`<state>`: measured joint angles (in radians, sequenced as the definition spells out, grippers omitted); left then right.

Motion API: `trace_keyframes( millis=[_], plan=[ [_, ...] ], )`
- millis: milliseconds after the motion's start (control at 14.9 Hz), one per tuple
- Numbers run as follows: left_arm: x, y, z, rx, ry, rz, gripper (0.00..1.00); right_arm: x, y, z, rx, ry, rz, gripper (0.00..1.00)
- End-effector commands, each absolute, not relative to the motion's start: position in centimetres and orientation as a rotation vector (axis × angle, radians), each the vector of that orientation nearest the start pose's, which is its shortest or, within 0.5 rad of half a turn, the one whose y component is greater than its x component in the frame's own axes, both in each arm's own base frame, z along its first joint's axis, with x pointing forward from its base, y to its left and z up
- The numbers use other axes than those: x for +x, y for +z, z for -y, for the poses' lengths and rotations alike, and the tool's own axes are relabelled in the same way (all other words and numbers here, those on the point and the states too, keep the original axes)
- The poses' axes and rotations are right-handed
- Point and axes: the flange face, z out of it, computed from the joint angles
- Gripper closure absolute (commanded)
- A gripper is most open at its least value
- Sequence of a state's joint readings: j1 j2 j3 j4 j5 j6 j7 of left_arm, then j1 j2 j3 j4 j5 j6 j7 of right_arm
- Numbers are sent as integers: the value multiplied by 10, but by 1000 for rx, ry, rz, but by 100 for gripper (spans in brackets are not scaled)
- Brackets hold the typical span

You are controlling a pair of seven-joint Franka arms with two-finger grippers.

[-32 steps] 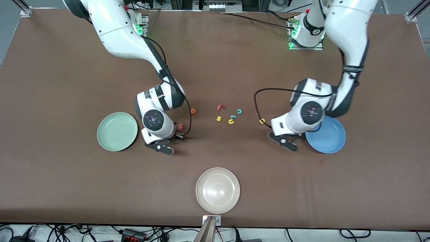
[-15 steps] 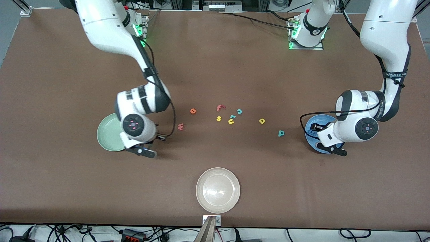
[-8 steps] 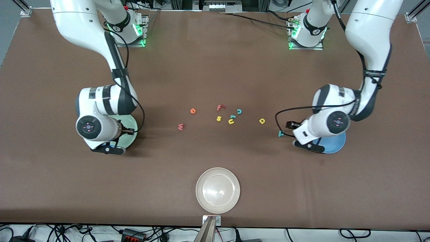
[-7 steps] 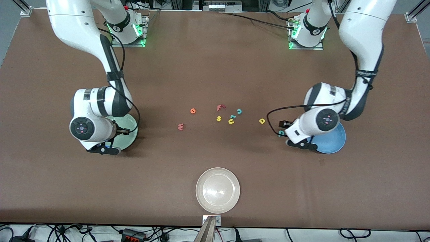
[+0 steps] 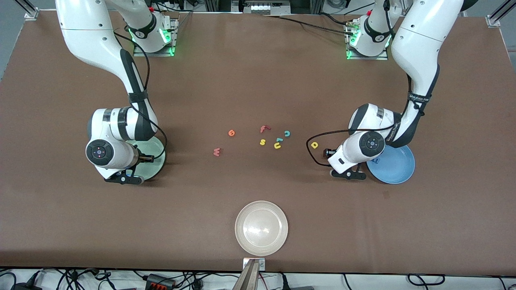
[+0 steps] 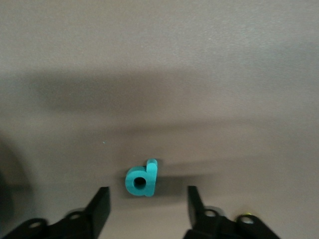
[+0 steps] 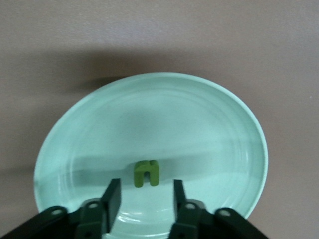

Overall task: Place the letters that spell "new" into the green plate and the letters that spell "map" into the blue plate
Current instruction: 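Drop the n with the right gripper while the left gripper grasps teal d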

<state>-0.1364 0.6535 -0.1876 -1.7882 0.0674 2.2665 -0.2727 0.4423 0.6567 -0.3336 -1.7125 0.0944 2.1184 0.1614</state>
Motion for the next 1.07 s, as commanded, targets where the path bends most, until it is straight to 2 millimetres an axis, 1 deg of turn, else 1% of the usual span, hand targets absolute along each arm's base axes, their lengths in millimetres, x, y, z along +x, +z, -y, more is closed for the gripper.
trace_keyframes(
  millis=[0,67,134,268,401,468,535,602,669,736,870,936,1003],
  plan=[
    [611,183,189,-3106,231,-145,35,640,249,-127,-3261,267,-119,0],
    [610,181,191,-3100,233,-151,39,640,257,-150,-3264,234,-118,0],
    [609,176,191,-3098,241,-153,43,638,260,-171,-3267,212,-125,0],
    [611,175,189,-3103,229,-151,49,631,259,-212,-3267,160,-93,0],
    [611,175,191,-3104,226,-155,60,623,252,-252,-3277,115,-116,0],
    [611,175,191,-3105,227,-155,63,615,244,-271,-3286,119,-139,0],
    [611,175,192,-3106,222,-157,63,611,240,-287,-3288,102,-163,0],
    [611,174,193,-3112,205,-158,63,607,234,-296,-3288,85,-188,0],
    [611,167,193,-3113,210,-157,63,605,231,-306,-3272,59,-207,0],
    [610,164,193,-3114,213,-157,64,600,224,-318,-3222,72,-270,0],
    [612,164,193,-3119,198,-155,78,591,213,-340,-3145,96,-322,1],
    [611,164,193,-3118,200,-157,89,587,208,-347,-3139,88,-315,4],
    [612,166,192,-3117,202,-167,94,587,206,-348,-3138,78,-316,6]
  ],
)
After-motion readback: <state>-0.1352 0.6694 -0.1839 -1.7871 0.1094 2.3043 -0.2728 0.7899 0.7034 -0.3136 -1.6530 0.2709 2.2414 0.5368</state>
